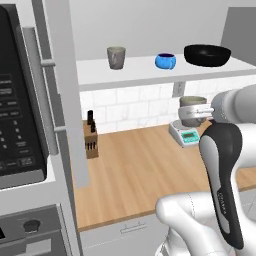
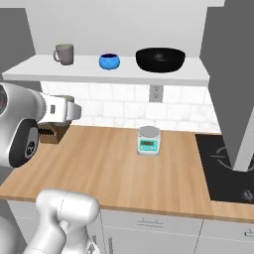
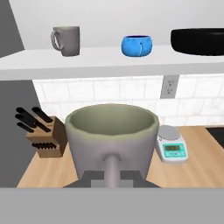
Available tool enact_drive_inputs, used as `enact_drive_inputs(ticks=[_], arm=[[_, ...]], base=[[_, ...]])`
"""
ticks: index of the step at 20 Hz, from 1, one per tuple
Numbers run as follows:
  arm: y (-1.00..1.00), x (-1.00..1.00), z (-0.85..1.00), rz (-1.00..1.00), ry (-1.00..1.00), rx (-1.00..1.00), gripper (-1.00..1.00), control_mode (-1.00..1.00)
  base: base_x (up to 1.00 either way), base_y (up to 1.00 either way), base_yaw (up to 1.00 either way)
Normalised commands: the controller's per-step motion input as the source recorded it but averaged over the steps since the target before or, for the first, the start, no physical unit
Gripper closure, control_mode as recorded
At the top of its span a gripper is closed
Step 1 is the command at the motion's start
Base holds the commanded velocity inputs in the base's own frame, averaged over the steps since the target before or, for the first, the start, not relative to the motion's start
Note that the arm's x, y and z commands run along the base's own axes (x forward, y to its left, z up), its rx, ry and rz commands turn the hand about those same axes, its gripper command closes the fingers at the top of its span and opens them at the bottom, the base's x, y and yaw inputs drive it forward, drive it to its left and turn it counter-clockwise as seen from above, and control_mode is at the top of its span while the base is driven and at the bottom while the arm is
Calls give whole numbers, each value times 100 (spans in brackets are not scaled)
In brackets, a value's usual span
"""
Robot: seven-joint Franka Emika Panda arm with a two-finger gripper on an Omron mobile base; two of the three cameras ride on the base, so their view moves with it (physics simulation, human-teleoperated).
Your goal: Gather all objects into one cabinet and sort the glasses and bowls to opposite sides.
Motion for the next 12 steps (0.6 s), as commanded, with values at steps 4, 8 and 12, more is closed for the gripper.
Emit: enact_drive_inputs(ticks=[4, 8, 12], arm=[[0, 0, 0, 0, 0, 0, 100, 100], [0, 0, 0, 0, 0, 0, 100, 100], [0, 0, 0, 0, 0, 0, 100, 100]], base=[[42, 4, 18], [64, 2, 13], [66, 1, 5]])
